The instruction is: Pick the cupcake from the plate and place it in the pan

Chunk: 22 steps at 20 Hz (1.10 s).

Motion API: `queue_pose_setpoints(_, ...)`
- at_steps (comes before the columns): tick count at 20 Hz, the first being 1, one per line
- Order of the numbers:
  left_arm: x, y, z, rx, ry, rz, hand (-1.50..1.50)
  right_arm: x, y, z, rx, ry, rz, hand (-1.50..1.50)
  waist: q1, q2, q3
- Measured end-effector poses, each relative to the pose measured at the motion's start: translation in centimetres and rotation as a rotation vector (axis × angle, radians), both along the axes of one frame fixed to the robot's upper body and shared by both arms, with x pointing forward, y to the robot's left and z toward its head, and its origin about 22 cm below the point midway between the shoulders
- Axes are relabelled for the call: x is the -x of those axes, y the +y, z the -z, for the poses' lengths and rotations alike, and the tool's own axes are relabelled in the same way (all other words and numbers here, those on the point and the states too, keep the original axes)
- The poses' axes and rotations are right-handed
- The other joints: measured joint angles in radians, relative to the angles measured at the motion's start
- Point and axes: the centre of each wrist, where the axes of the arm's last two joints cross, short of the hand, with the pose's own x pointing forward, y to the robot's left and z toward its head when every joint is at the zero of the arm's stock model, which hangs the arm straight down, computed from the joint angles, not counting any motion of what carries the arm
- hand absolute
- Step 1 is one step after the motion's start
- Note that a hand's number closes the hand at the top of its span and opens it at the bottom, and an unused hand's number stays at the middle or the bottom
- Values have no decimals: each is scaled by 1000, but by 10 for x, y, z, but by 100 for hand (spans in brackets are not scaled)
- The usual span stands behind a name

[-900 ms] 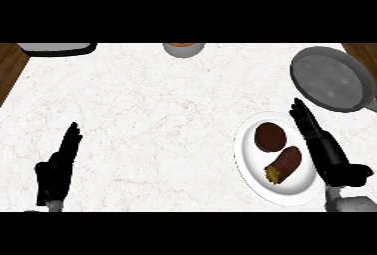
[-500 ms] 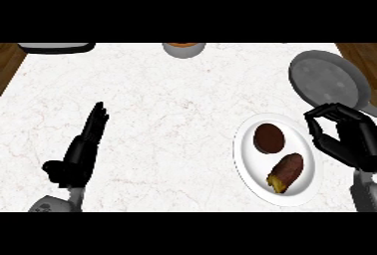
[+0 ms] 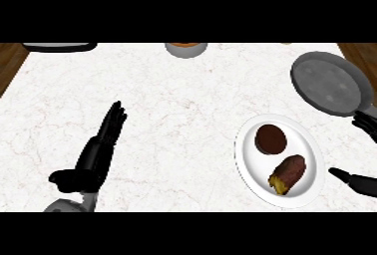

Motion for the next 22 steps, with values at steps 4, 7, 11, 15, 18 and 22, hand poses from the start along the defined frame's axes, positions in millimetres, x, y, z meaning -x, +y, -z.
queue_pose_setpoints(4, 4, -2, 2, 3, -6, 13, 0, -7, -3, -28, 113, 43, -36, -150, 6, 0, -1)
queue_pose_setpoints(7, 2, -5, 1, 3, -9, 20, 0, -22, 2, -44, 210, 98, -71, -150, 12, 1, -1)
queue_pose_setpoints(11, -3, -1, 1, 4, -9, 27, 0, -43, 24, -56, 340, 196, -111, -150, 21, 3, -2)
queue_pose_setpoints(15, 0, -8, 2, 2, -12, 35, 0, -55, 47, -62, 500, 316, -171, -150, 25, 3, -2)
queue_pose_setpoints(18, 0, -5, 1, 10, -6, 40, 0, -68, 63, -58, 607, 388, -217, -150, 29, 4, -1)
queue_pose_setpoints(22, -4, -6, 1, 13, -10, 37, 0, -77, 91, -42, 732, 457, -252, -150, 24, 4, -1)
